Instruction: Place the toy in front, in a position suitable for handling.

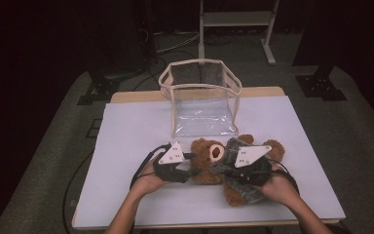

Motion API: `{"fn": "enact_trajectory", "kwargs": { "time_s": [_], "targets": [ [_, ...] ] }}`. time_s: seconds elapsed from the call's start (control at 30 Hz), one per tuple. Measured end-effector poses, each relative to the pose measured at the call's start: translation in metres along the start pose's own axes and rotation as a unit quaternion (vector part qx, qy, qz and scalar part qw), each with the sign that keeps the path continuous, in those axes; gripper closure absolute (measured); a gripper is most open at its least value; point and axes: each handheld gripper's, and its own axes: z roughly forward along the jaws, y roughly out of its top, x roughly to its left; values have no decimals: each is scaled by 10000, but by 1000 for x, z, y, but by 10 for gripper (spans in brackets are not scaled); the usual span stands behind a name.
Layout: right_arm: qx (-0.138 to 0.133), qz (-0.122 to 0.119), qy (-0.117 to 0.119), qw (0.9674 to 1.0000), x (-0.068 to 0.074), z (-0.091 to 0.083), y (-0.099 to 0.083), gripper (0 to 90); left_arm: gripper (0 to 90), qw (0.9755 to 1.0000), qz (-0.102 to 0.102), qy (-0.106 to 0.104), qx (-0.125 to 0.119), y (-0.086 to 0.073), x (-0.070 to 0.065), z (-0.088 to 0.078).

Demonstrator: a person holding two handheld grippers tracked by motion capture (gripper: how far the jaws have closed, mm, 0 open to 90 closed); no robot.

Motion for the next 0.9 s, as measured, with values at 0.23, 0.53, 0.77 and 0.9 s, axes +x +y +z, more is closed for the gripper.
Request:
{"fn": "enact_trajectory", "kwargs": {
  "time_s": [0.23, 0.53, 0.77, 0.9],
  "targets": [
    [-175, -92, 120, 9997, 7, -2, 19, 792, 461, 9998, -124, -144, -83, -5, 0, 3],
    [-255, -93, 441, 9987, 6, 30, 48, 791, 446, 9998, -108, -183, -59, -6, -1, 8],
    [60, -226, 342, 9991, 9, 18, 31, 793, 441, 9997, -80, -198, -76, -4, -2, 7],
    [49, -265, 274, 9993, 9, 12, 32, 792, 430, 9997, -74, -219, -69, -2, -4, 11]
  ]
}}
